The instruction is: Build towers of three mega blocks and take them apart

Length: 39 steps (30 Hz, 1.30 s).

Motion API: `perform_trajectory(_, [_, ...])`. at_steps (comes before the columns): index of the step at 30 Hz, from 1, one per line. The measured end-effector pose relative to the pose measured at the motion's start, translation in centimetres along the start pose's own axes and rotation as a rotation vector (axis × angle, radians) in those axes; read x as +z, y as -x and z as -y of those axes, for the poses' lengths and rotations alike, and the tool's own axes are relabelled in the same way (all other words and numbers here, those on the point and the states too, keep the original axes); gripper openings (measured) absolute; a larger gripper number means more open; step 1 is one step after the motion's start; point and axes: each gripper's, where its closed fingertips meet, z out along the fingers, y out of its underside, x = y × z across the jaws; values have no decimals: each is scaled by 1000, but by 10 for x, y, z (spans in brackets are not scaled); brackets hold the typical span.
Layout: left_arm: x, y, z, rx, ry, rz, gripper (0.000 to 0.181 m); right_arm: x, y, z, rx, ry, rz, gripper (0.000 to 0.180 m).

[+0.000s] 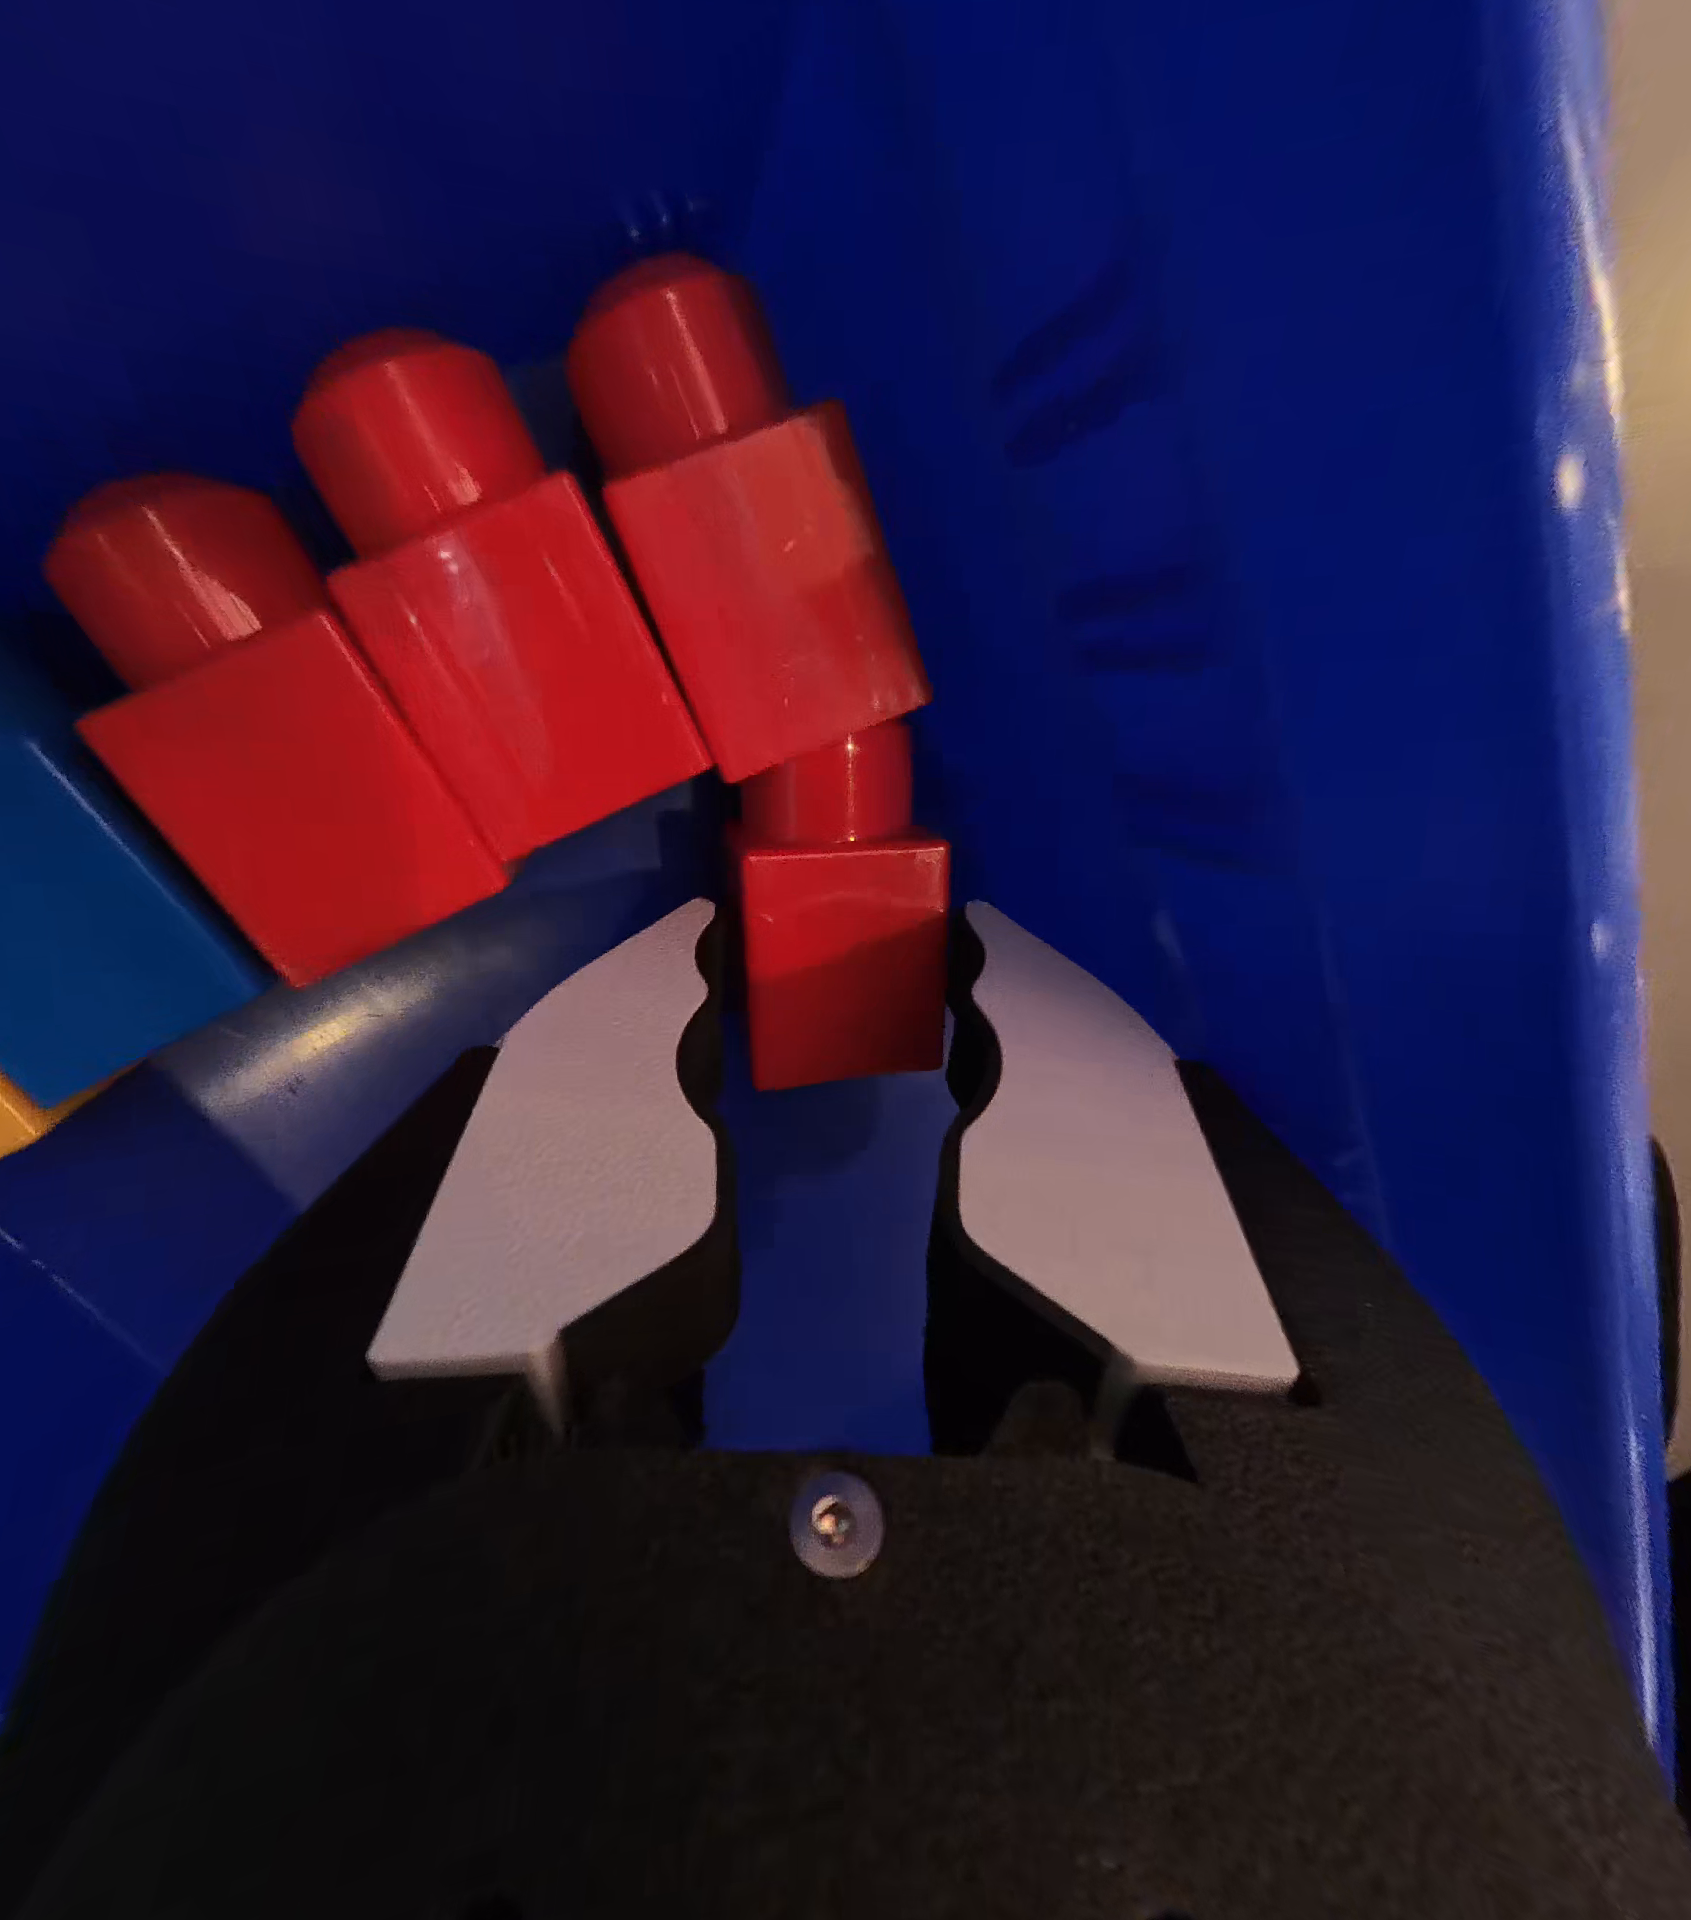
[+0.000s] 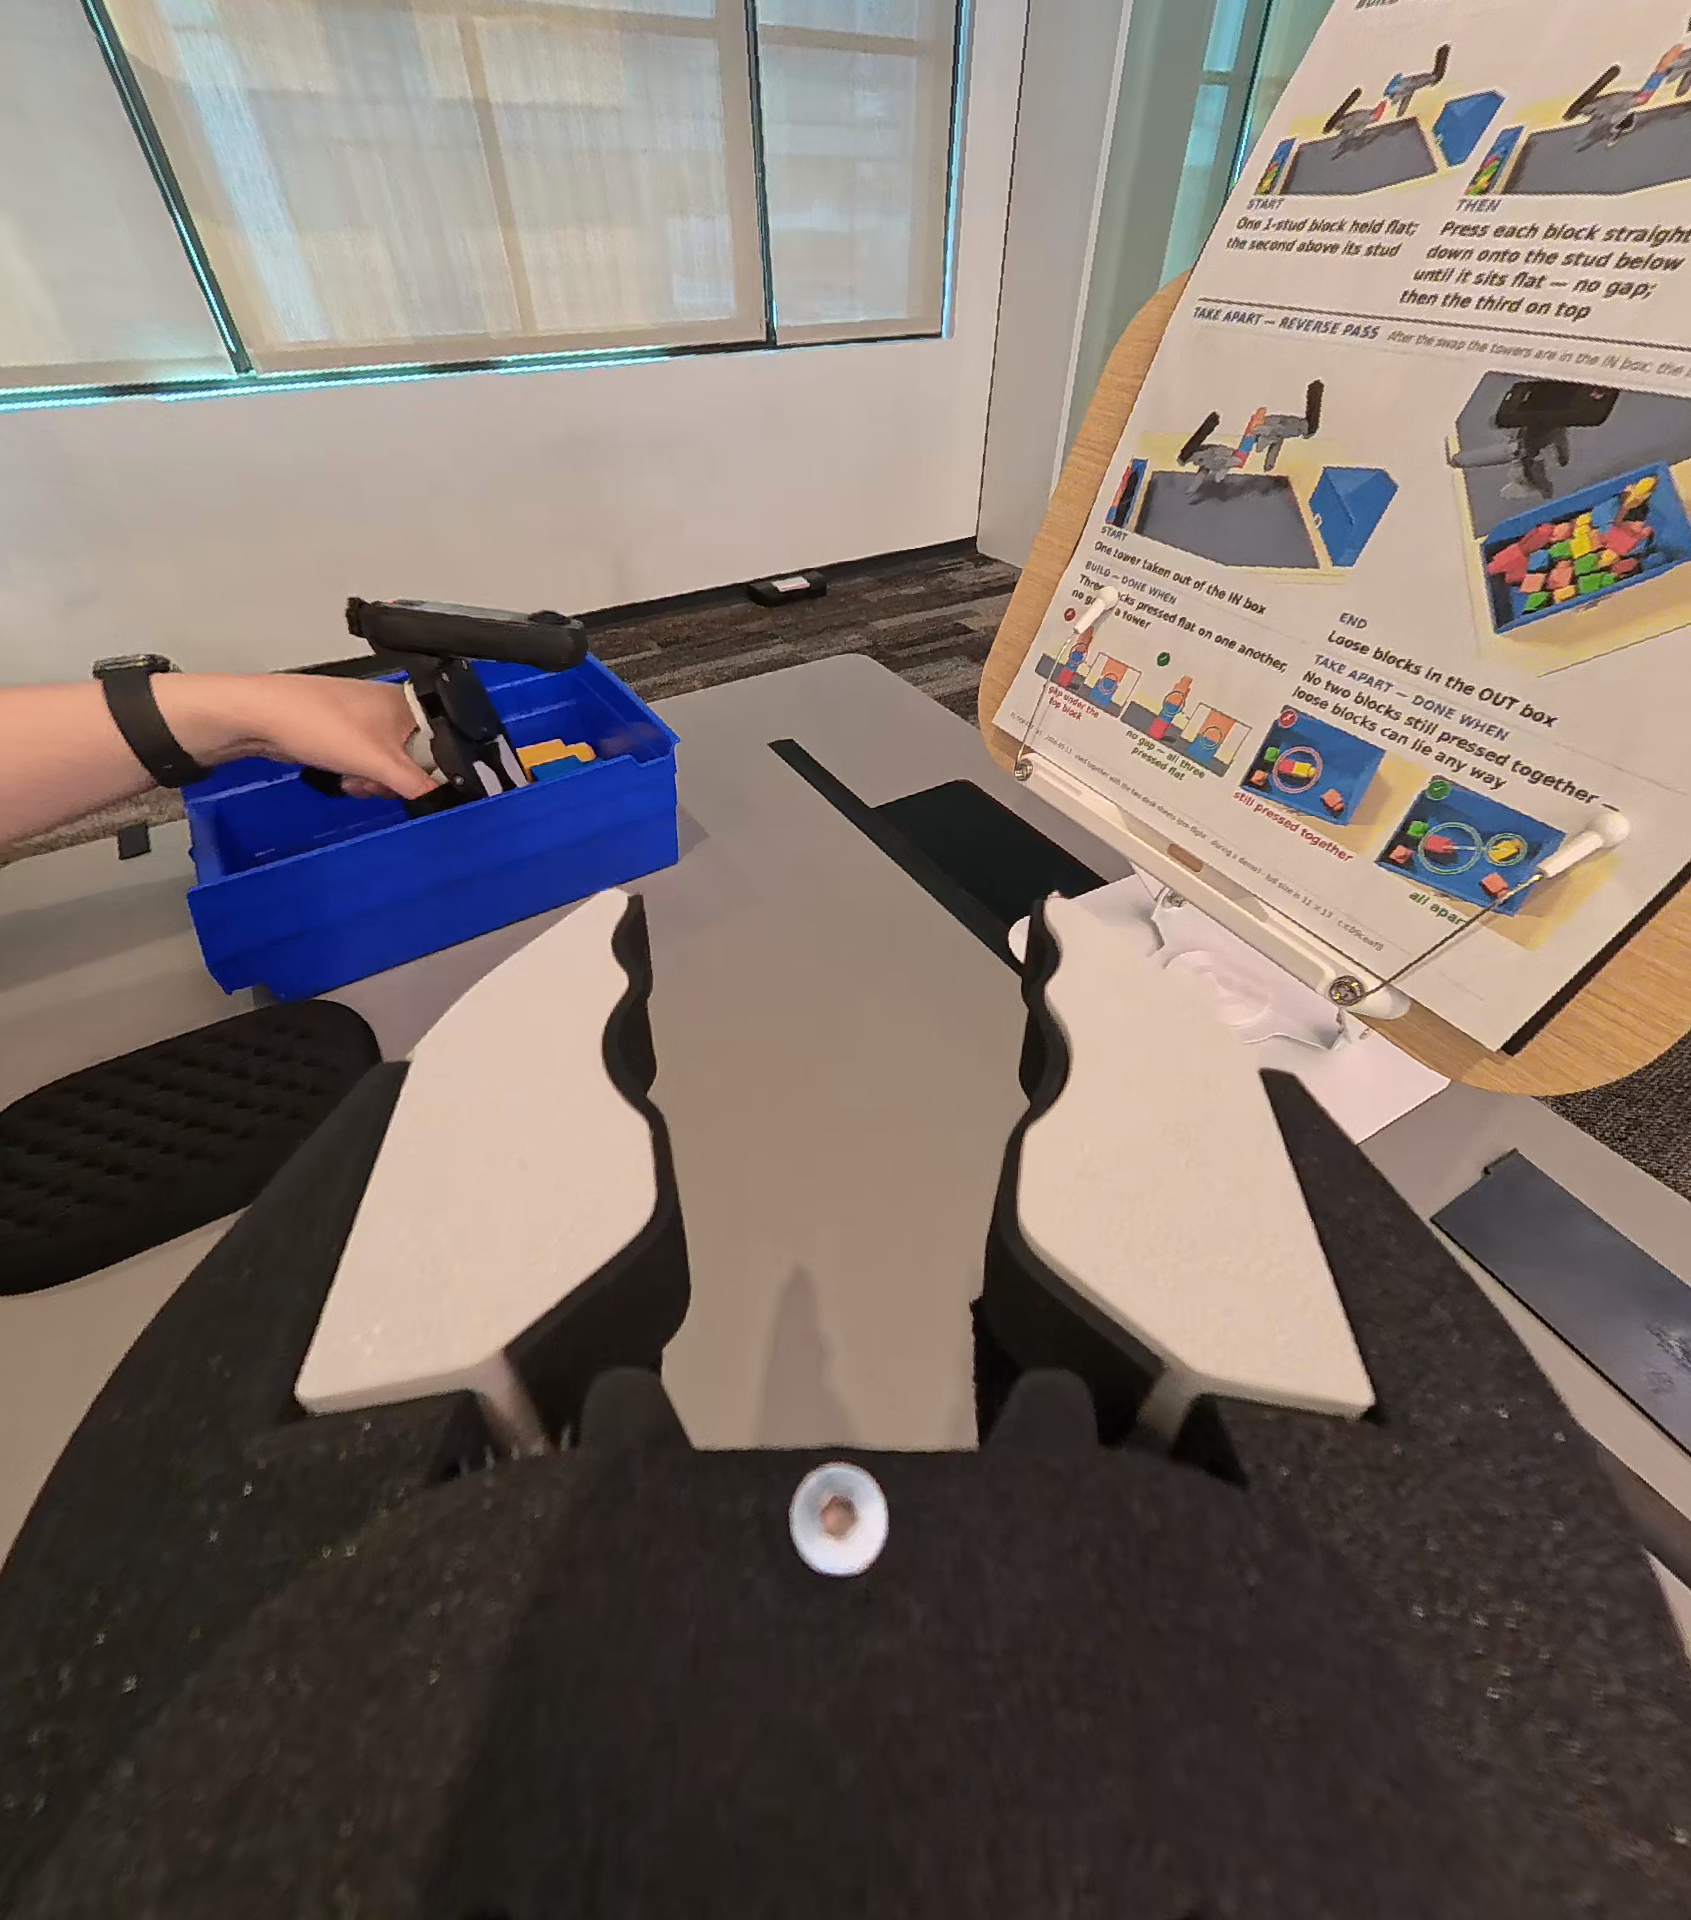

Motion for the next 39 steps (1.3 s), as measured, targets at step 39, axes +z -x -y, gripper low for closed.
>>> perform_trajectory(39, [-212,-411,85,707,-992,-802,36,1,122,47,138,-400,703,61])
